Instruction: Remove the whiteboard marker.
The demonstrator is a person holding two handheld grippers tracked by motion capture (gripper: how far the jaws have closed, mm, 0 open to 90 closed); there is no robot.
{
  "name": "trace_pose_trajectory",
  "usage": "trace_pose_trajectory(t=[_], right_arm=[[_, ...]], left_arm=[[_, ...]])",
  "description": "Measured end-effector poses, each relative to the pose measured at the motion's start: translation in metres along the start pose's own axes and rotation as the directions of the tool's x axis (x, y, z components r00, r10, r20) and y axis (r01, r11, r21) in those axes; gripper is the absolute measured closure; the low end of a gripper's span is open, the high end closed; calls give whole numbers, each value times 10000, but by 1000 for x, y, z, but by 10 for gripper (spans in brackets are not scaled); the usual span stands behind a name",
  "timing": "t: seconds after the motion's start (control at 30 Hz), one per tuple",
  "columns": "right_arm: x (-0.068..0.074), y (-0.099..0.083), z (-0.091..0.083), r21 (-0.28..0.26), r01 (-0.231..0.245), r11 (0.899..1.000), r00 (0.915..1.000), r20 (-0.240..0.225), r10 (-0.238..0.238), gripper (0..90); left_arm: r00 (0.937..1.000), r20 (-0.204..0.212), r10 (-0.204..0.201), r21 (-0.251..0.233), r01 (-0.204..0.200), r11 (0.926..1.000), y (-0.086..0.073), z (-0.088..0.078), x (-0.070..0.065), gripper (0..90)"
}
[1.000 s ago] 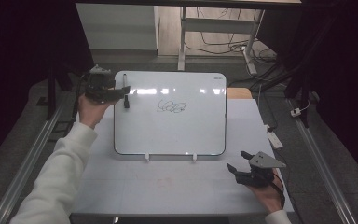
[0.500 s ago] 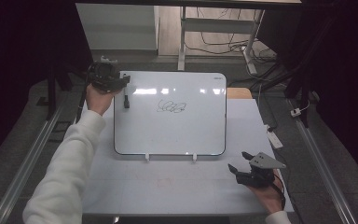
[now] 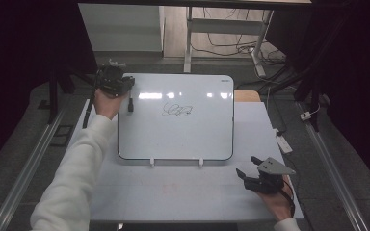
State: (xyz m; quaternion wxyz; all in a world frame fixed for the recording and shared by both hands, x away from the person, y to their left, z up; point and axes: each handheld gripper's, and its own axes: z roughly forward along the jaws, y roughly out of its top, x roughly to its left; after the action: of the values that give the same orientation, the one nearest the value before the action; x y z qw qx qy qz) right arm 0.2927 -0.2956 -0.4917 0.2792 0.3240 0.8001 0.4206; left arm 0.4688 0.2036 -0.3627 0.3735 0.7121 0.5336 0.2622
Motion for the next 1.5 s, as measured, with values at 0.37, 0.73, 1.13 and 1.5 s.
trace_pose_trajectory(t=[0.37, 0.73, 1.13, 1.5], right_arm=[[-2, -1, -2, -98, -31, 9999, 9998, 189, 33, 277], [1, 1, -3, -388, -48, 9992, 9999, 107, 52, 281], [12, 15, -3, -1074, -581, 9925, 9945, -925, 482, 285], [39, 45, 13, -1247, -916, 9880, 9618, -2681, 553, 291]], left_arm=[[9973, 414, 613, -416, -596, 9974, -1, -23, 0, 814], [9779, 1647, 1289, -1141, -1109, 9873, -15, -56, -10, 814], [9072, 3334, 2567, -1521, -2170, 9643, -48, -72, -61, 814], [7933, 4797, 3750, -1710, -3346, 9267, -76, -69, -134, 813]])
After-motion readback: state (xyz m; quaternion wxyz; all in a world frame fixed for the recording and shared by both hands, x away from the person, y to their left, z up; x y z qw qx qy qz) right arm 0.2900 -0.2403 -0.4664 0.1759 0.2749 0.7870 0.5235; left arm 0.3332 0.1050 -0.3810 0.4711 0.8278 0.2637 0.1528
